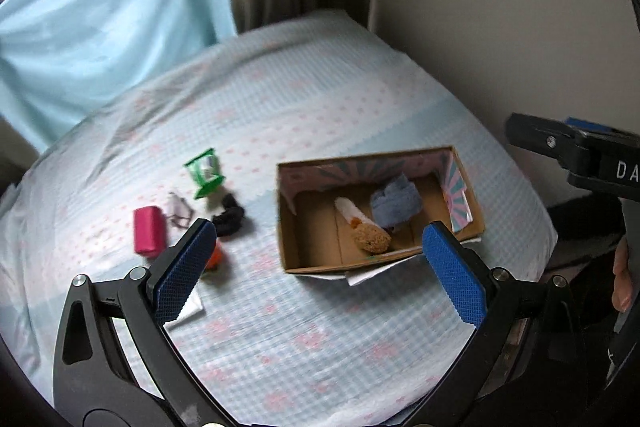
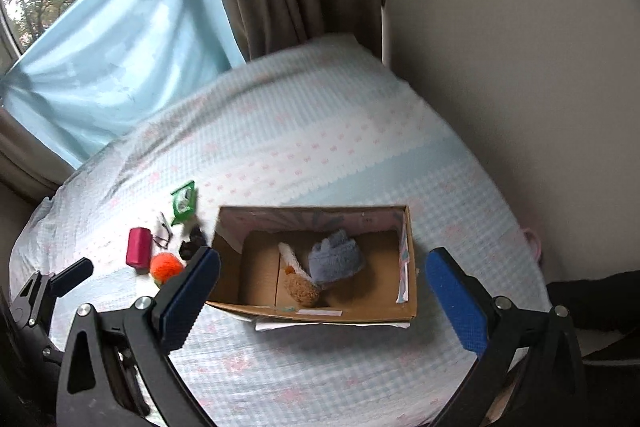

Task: Organize soft objects
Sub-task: 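Release both items in the box and lift both tools away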

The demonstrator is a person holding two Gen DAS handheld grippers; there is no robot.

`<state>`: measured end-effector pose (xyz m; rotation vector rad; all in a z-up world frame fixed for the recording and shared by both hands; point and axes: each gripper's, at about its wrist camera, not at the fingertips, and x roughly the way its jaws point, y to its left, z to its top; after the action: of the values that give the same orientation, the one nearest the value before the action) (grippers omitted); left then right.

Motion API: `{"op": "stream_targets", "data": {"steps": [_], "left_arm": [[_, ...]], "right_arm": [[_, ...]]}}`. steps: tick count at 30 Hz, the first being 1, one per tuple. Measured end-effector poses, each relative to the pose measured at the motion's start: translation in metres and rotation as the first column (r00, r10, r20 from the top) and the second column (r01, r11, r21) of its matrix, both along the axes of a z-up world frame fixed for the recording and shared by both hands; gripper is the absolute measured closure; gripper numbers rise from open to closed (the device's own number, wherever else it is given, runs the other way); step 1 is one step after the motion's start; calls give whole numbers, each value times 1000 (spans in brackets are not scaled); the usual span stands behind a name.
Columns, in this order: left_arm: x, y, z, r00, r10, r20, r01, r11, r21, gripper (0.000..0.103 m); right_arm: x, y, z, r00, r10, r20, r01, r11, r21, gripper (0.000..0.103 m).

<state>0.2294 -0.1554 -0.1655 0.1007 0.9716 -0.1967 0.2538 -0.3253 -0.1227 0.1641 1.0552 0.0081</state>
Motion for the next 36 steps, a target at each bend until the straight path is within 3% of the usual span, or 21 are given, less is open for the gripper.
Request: {"op": "stream_targets", "data": {"steps": [10, 19, 36], "left_arm": [[-61, 66, 44, 975, 178, 134, -180, 984, 4, 0], [-113, 125, 65, 940, 250, 230, -258, 966, 2, 0], [-148, 281, 67, 949, 241, 202, -231, 970, -72, 0]], "right_arm": [[-52, 31, 44, 983, 57, 177, -53, 998, -27, 0], [-94, 64, 58, 963, 44, 266, -45, 999, -2, 0], [-138, 191, 81, 937, -23, 349, 29, 999, -14, 0]]}}
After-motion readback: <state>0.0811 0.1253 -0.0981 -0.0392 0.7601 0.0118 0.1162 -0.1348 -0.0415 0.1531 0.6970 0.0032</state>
